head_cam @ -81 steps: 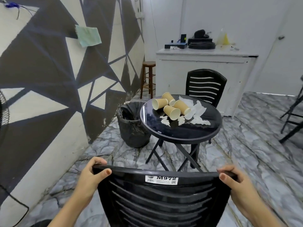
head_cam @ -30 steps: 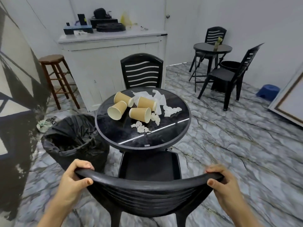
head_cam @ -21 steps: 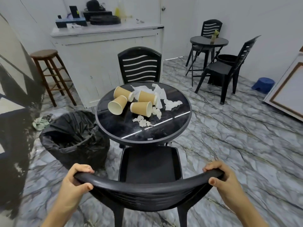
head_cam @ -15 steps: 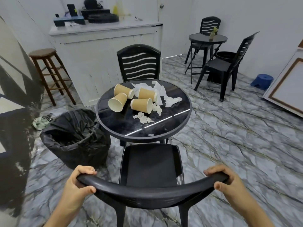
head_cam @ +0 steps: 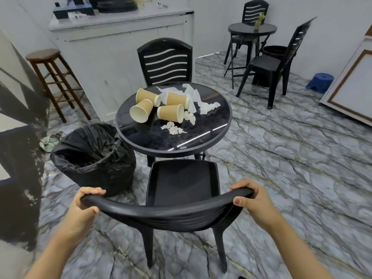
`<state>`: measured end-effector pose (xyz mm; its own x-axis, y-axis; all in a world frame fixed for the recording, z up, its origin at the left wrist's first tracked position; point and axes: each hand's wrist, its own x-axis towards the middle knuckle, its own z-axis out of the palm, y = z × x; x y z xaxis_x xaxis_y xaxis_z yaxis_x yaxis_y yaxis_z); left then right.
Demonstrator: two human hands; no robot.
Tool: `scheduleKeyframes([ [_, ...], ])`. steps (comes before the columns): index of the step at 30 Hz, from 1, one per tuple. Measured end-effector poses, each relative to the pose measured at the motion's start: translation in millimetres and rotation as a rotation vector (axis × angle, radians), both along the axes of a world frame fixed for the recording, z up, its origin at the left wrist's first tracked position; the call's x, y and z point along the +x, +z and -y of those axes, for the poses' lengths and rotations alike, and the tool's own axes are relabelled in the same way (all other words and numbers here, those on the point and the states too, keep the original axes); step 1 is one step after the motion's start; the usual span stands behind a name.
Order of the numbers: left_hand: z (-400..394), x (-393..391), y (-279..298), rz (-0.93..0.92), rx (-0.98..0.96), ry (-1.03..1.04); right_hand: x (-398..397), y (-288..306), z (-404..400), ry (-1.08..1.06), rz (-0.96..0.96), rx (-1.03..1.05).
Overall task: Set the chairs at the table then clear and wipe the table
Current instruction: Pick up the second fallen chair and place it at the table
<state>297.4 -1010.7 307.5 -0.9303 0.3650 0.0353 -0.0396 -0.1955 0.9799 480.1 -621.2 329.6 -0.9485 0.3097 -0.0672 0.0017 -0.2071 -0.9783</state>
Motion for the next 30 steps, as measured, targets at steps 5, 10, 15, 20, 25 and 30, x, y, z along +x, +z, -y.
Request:
scheduleKeyframes([
  [5,-10,10,1,-0.012,0.058,0.078,-15,10,-12,0.018,-0.012,0.017],
  [10,-19,18,1,-0.021,0.088,0.086,-15,13,-24,0.047,-0.015,0.019],
  [15,-17,24,-2,0.003,0.033,0.046,14,-4,-23,0.01,-0.004,-0.003],
  [20,-17,16,5,0.037,0.03,-0.048,35,-17,-11,-0.028,0.008,-0.009],
  [25,-22,17,9,0.049,0.071,-0.021,24,-12,-12,-0.054,-0.036,0.0],
  [30,-52,34,6,0.036,0.123,0.086,0,-2,-50,-0.054,-0.074,-0.033],
])
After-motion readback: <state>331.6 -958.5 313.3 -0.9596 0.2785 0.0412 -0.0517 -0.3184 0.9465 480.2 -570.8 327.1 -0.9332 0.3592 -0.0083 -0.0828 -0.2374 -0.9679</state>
